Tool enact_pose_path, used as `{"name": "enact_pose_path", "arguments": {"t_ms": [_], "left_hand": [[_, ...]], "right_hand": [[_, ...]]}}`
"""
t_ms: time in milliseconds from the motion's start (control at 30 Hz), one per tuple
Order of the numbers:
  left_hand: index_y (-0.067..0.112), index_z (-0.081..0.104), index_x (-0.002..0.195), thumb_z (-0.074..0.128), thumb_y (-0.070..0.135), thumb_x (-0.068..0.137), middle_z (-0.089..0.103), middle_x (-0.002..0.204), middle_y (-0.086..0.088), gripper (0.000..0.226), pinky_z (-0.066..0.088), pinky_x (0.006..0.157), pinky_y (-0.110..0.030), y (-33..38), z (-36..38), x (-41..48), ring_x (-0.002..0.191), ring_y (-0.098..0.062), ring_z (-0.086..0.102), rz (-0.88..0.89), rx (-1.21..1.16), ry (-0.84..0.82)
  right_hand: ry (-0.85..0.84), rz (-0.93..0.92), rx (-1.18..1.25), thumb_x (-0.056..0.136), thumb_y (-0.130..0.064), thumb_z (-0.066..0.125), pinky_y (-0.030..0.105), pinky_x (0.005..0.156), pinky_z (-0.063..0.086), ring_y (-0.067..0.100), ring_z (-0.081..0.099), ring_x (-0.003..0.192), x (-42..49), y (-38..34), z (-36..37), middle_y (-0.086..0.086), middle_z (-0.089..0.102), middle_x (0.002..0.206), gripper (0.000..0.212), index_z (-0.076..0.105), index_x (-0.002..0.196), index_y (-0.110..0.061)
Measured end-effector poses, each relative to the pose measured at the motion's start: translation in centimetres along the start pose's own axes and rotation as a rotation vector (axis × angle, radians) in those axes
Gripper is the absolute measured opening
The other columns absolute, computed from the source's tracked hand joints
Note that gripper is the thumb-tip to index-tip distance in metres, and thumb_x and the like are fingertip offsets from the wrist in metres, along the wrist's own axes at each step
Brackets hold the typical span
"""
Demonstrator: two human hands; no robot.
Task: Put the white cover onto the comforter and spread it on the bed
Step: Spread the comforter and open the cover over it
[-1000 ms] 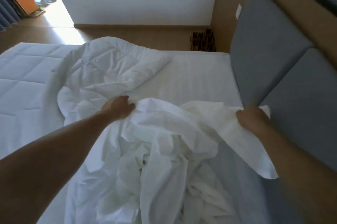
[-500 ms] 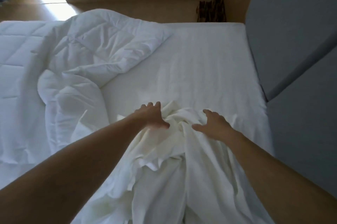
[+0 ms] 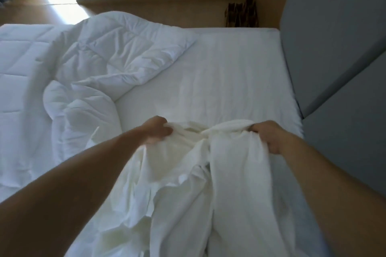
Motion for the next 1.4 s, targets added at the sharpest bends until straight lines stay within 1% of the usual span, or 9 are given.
{"name": "enact_pose_path", "arguments": {"t_ms": [233,367,567,700,800,967,1200,1300,1400], "left_hand": [[0.010,0.069,0.109,0.059,0.023,0.093,0.067,0.103,-0.014,0.022,0.043,0.073,-0.031,-3.0,-16.1,-8.7,0.100,-0.035,0.064,0.016,-0.119,0.480],[0.002,0.064,0.108,0.049,0.022,0.095,0.065,0.112,-0.025,0.028,0.046,0.080,-0.041,-8.0,-20.8,-13.3,0.106,-0.042,0.060,-0.110,-0.091,0.670],[0.007,0.058,0.116,0.044,0.018,0.096,0.061,0.124,-0.024,0.027,0.045,0.092,-0.042,-7.7,-15.6,-16.3,0.116,-0.040,0.057,0.031,0.010,0.523],[0.007,0.061,0.117,0.050,0.012,0.089,0.062,0.122,-0.015,0.030,0.049,0.088,-0.035,-7.4,-8.0,-16.5,0.112,-0.032,0.061,0.012,0.366,0.211],[0.009,0.063,0.115,0.054,0.014,0.082,0.064,0.119,-0.007,0.035,0.051,0.088,-0.034,-8.0,-3.4,-16.2,0.105,-0.026,0.062,-0.047,0.594,-0.005],[0.019,0.041,0.140,0.068,0.050,0.079,0.046,0.141,-0.009,0.074,0.042,0.100,-0.044,-1.3,0.5,-13.4,0.129,-0.030,0.043,0.155,0.514,0.084],[0.037,-0.017,0.153,0.072,0.069,0.068,-0.003,0.165,-0.005,0.128,0.018,0.113,-0.063,3.9,10.7,-7.4,0.151,-0.035,0.003,0.193,0.473,-0.148],[0.038,-0.013,0.154,0.060,0.063,0.083,0.019,0.162,-0.009,0.105,0.025,0.112,-0.059,2.6,12.3,-4.8,0.145,-0.034,0.026,0.118,0.450,-0.141],[0.039,0.013,0.155,0.044,0.045,0.099,0.049,0.147,-0.010,0.064,0.037,0.110,-0.046,0.9,12.8,-3.7,0.131,-0.032,0.049,0.112,0.293,-0.134]], "right_hand": [[0.332,-0.219,0.377,0.077,-0.011,0.068,0.032,0.060,0.054,0.026,0.064,0.071,-8.0,-5.8,-10.3,0.020,0.070,0.103,0.023,0.066,0.099,-0.004],[0.558,-0.254,0.470,0.084,-0.021,0.058,0.029,0.065,0.049,0.030,0.066,0.104,-15.1,-4.2,-15.5,0.018,0.066,0.124,0.022,0.063,0.104,-0.015],[0.776,-0.294,0.315,0.089,-0.022,0.056,0.045,0.096,0.046,0.042,0.055,0.122,-24.0,0.0,-11.3,0.029,0.054,0.136,0.055,0.050,0.131,0.013],[0.719,-0.102,-0.253,0.095,-0.022,0.053,0.043,0.091,0.046,0.045,0.056,0.119,-23.9,5.8,-7.8,0.033,0.055,0.133,0.049,0.053,0.129,0.014],[0.360,0.112,-0.777,0.097,-0.028,0.058,0.032,0.095,0.045,0.033,0.056,0.123,-21.1,12.2,-5.1,0.019,0.057,0.136,0.046,0.055,0.132,0.002],[0.152,-0.057,-0.852,0.080,-0.060,0.071,0.044,0.116,0.031,0.031,0.027,0.146,-16.8,12.1,-1.0,0.014,0.022,0.161,0.112,0.009,0.157,-0.010],[0.015,-0.199,-0.985,0.065,-0.073,0.074,0.066,0.115,0.014,0.032,-0.013,0.152,-8.0,9.5,5.9,0.007,-0.015,0.165,0.137,-0.022,0.153,-0.030],[-0.004,-0.127,-0.951,0.072,-0.069,0.070,0.063,0.114,0.022,0.036,0.010,0.150,-4.0,12.0,6.7,0.013,0.006,0.163,0.128,-0.021,0.154,-0.030],[0.038,-0.162,-0.846,0.094,-0.042,0.054,0.042,0.099,0.047,0.031,0.058,0.118,-2.1,12.9,6.0,0.013,0.057,0.135,0.063,0.035,0.147,-0.013]]}}
Point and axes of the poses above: each hand's wrist, its own x-axis towards the middle knuckle, its own z-axis out of the palm, y = z × x, the point moved 8 cm from there along x, towards the middle knuckle
